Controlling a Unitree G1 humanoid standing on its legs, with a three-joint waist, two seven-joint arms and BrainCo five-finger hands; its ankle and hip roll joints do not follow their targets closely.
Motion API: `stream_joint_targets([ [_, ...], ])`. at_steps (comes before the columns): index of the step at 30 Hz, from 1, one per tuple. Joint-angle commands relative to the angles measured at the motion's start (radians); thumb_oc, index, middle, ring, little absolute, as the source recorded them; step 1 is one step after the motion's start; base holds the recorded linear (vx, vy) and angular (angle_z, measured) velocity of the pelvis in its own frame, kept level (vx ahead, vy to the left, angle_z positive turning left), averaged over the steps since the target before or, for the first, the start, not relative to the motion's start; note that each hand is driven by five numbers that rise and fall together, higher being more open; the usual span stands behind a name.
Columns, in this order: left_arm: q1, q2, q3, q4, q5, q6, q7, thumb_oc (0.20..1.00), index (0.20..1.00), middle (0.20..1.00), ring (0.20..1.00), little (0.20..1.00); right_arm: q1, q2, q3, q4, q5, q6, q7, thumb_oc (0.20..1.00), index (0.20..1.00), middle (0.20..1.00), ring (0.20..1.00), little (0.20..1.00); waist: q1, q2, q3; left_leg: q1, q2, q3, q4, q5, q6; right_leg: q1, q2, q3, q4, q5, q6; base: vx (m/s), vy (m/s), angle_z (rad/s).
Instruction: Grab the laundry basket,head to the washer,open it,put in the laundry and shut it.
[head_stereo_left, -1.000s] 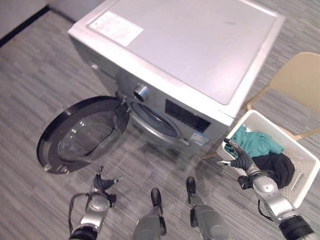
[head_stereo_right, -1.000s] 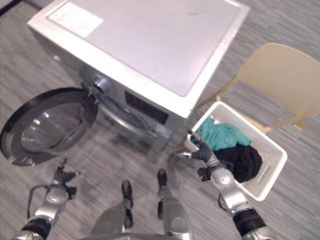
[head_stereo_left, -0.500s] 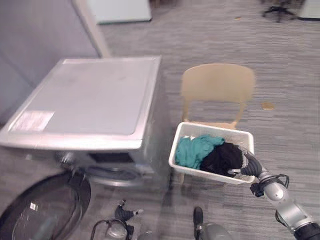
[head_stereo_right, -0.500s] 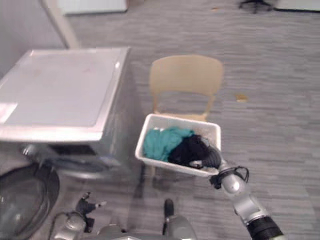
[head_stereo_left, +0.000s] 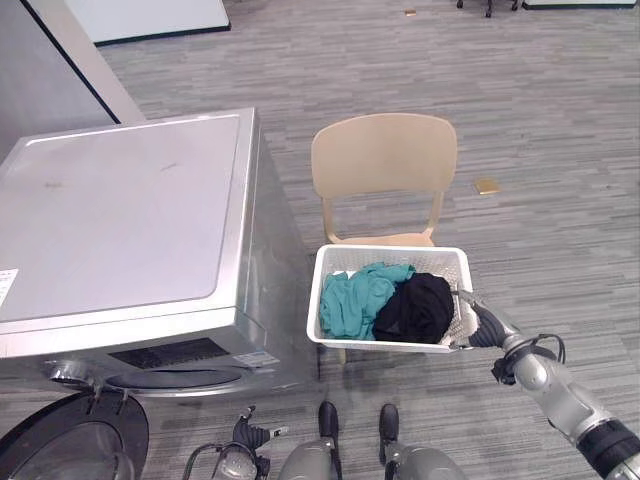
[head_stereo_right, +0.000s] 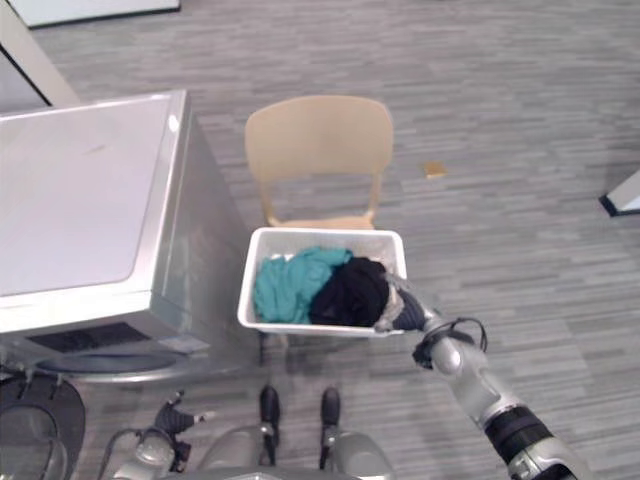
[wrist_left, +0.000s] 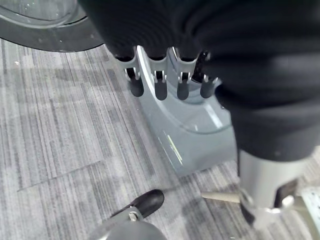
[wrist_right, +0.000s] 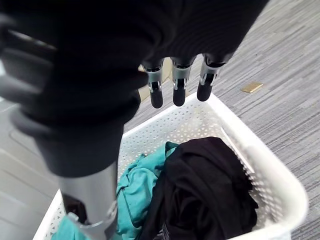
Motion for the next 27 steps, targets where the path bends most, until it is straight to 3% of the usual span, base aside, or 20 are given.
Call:
stream_joint_targets([
  [1, -0.013, 0.074, -0.006, -0.035, 0.025, -0.037, 0.022, 1.0, 1.0, 1.0, 1.0, 1.0, -0.114, -0.015, 0.019, 0.026, -0.053, -0.015, -0.053, 1.0, 1.0, 1.0, 1.0, 1.0, 0.069, -0.049, 0.022, -0.007, -0.026, 0.002, 0.017, -0.074, -0.006, -0.002, -0.084, 0.123, 0.147, -0.156, 0.115, 0.0, 0.108, 0.01],
  [16, -0.116, 0.122, -0.045, -0.035, -0.078, -0.081, 0.072, 1.0, 1.0, 1.0, 1.0, 1.0, -0.543, 0.108, 0.236, 0.485, -0.034, 0.049, -0.131, 1.0, 1.0, 1.0, 1.0, 1.0, 0.175, -0.043, 0.112, -0.191, -0.053, -0.022, 0.02, -0.031, 0.0, -0.207, -0.103, 0.095, 0.171, -0.096, 0.121, -0.03, 0.025, 0.13],
  [24, -0.176, 0.14, -0.077, -0.035, -0.12, -0.086, 0.086, 1.0, 1.0, 1.0, 1.0, 1.0, -0.628, 0.175, 0.243, 0.646, 0.067, 0.062, -0.149, 1.0, 1.0, 1.0, 1.0, 1.0, 0.218, -0.023, 0.165, -0.29, -0.06, -0.061, 0.037, 0.001, -0.01, -0.302, -0.099, 0.06, 0.216, -0.101, 0.115, -0.05, -0.045, 0.23],
  [25, -0.181, 0.141, -0.079, -0.036, -0.119, -0.085, 0.086, 1.0, 1.0, 1.0, 1.0, 1.0, -0.627, 0.18, 0.246, 0.65, 0.075, 0.061, -0.146, 0.536, 0.536, 0.536, 0.536, 0.536, 0.223, -0.022, 0.167, -0.292, -0.06, -0.067, 0.034, 0.006, -0.012, -0.302, -0.1, 0.056, 0.215, -0.103, 0.114, -0.01, -0.063, 0.13],
  [27, -0.189, 0.142, -0.082, -0.038, -0.116, -0.082, 0.086, 1.0, 1.0, 1.0, 1.0, 1.0, -0.607, 0.197, 0.245, 0.639, 0.089, 0.057, -0.142, 0.2, 0.2, 0.2, 0.2, 0.2, 0.228, -0.019, 0.169, -0.286, -0.06, -0.078, 0.024, 0.014, -0.015, -0.296, -0.1, 0.045, 0.215, -0.109, 0.112, 0.0, -0.067, 0.12],
])
